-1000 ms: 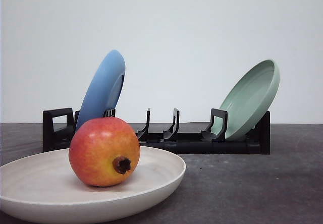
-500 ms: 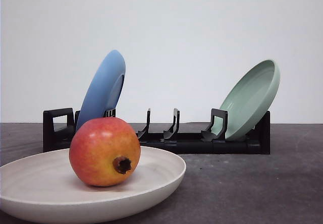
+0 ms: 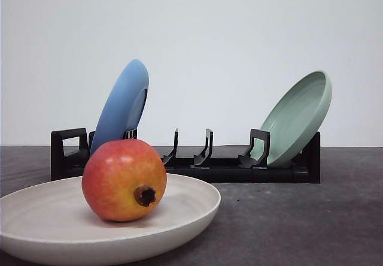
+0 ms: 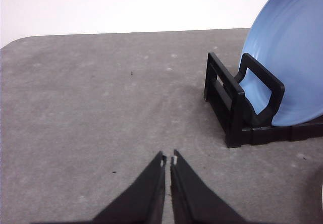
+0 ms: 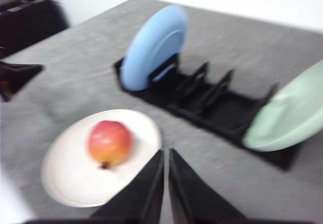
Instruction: Place pomegranate in white plate
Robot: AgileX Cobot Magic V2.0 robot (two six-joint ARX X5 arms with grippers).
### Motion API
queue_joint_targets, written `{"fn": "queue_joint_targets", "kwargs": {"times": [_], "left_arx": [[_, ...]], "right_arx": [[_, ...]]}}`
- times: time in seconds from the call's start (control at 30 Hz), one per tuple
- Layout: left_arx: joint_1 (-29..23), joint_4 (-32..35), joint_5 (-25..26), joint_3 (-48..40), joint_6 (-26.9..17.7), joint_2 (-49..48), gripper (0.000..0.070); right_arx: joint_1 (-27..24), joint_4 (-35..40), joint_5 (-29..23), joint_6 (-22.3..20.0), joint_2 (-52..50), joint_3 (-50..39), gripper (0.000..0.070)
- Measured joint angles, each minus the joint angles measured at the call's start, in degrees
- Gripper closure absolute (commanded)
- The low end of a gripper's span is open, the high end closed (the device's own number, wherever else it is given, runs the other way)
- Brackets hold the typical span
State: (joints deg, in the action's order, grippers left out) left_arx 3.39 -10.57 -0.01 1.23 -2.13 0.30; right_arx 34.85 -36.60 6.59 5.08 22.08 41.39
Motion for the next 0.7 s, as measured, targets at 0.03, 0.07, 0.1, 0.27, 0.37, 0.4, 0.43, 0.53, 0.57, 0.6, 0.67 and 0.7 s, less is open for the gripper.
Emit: {"fn": "queue_joint_targets", "kwargs": {"times": [0.03,0.07,0.1,0.27,0.37,0.4,0.43,0.53,0.57,0.6,0.67,0.7], "left_arx": [[-0.01,0.00,0.00,0.00,0.00,0.00,0.0700],[-0.02,0.00,0.00,0.00,0.00,0.00,0.0700],[-0.02,0.00,0.00,0.00,0.00,0.00,0.0700],[-0.02,0.00,0.00,0.00,0.00,0.00,0.0700],[0.00,0.00,0.00,0.00,0.00,0.00,0.0700],[-0.01,0.00,0.00,0.00,0.00,0.00,0.0700],[-0.02,0.00,0.00,0.00,0.00,0.00,0.0700],[-0.02,0.00,0.00,0.00,0.00,0.00,0.0700],[-0.02,0.00,0.00,0.00,0.00,0.00,0.0700],[-0.02,0.00,0.00,0.00,0.00,0.00,0.0700],[-0.02,0.00,0.00,0.00,0.00,0.00,0.0700],[-0.02,0.00,0.00,0.00,0.00,0.00,0.0700]], "right_arx": [[-1.86,0.02,0.74,-0.73,-0.68,0.00,0.0690],[-3.78,0.10,1.16,-1.35,-1.46,-0.05,0.0690],[-5.78,0.46,1.22,-1.91,-2.23,-0.28,0.0690],[-16.98,5.04,-1.64,-4.78,-6.58,-7.47,0.0690],[-22.88,11.37,-2.12,-5.97,-10.20,-14.82,0.0690],[-24.67,13.98,-2.15,-6.24,-11.61,-17.29,0.0690],[-26.31,16.52,-2.15,-6.49,-12.92,-19.67,0.0690],[-29.65,22.34,-2.21,-7.14,-16.17,-26.15,0.0690],[-30.48,23.45,-2.19,-7.33,-17.08,-28.20,0.0690],[-31.20,24.03,-2.19,-7.50,-17.84,-29.94,0.0690],[-32.56,24.44,-2.24,-7.74,-18.98,-32.90,0.0690],[-33.09,24.71,-2.32,-7.82,-19.28,-33.98,0.0690]]}}
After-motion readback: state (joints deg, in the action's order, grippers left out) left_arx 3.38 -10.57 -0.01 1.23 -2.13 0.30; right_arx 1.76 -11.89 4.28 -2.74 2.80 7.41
